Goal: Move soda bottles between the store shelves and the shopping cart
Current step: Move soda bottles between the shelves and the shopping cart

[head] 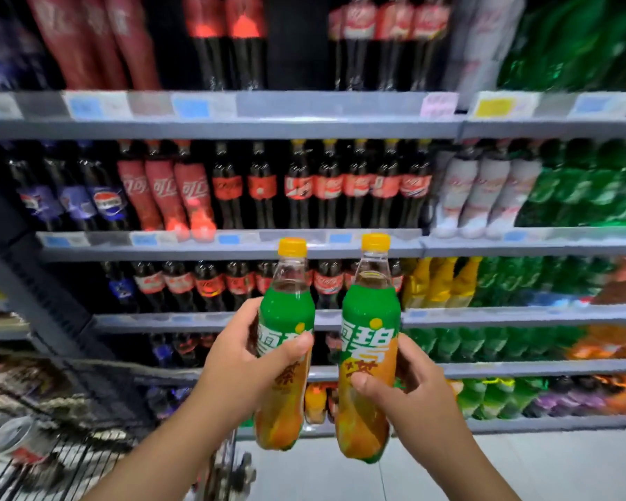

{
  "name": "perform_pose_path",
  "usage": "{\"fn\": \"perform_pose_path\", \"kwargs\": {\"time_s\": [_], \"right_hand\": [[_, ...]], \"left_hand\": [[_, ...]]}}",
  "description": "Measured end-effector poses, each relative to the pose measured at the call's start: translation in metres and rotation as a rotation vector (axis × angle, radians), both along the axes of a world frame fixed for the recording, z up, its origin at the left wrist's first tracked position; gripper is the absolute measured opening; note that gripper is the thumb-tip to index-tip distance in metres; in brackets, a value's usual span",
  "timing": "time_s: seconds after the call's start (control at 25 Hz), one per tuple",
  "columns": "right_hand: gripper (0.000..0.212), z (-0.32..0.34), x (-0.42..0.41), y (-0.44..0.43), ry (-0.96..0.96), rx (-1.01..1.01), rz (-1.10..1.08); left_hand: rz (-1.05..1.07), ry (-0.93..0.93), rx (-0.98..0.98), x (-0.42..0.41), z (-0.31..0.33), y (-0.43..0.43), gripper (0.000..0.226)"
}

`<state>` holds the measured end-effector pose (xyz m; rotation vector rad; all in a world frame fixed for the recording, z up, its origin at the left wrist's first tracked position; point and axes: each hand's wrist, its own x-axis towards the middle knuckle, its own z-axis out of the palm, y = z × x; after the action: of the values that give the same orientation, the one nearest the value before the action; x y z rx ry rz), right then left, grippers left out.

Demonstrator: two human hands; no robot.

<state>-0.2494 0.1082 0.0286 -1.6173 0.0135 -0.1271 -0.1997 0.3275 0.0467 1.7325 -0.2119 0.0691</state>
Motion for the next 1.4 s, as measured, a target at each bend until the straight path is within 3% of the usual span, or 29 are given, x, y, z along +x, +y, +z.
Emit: {"fn": "perform_pose_path", "kwargs": {"time_s": [0.16, 0.28, 0.52, 0.8, 0.92, 1.4], "right_hand": [[0.053, 0.021, -0.009, -0.084, -0.025, -0.007, 0.022], [0.06, 0.039, -0.015, -0.133, -0.052, -0.062, -0.029], [0.051, 0.079, -0.004, -0.198, -0.157, -0.178, -0.126], [0.072, 0.135, 0.06, -0.275, -0.246, -0.22, -0.244], [0.061, 0.163, 0.098, -0.305, -0.339, -0.216, -0.288], [0.059, 0.209, 0.194, -0.443, -0.545, -0.287, -0.485]], "left_hand": [[0.117, -0.144, 0.074, -0.001, 0.023, -0.079, 0.063], [0.094, -0.213, 0.07, 0.001, 0.038, -0.128, 0.059], [0.013, -0.342, 0.035, 0.026, 0.073, -0.202, 0.055], [-0.052, -0.508, -0.067, 0.105, 0.135, -0.288, 0.053], [-0.068, -0.568, -0.109, 0.147, 0.163, -0.328, 0.057], [-0.17, -0.711, -0.172, 0.262, 0.217, -0.46, 0.059]]}}
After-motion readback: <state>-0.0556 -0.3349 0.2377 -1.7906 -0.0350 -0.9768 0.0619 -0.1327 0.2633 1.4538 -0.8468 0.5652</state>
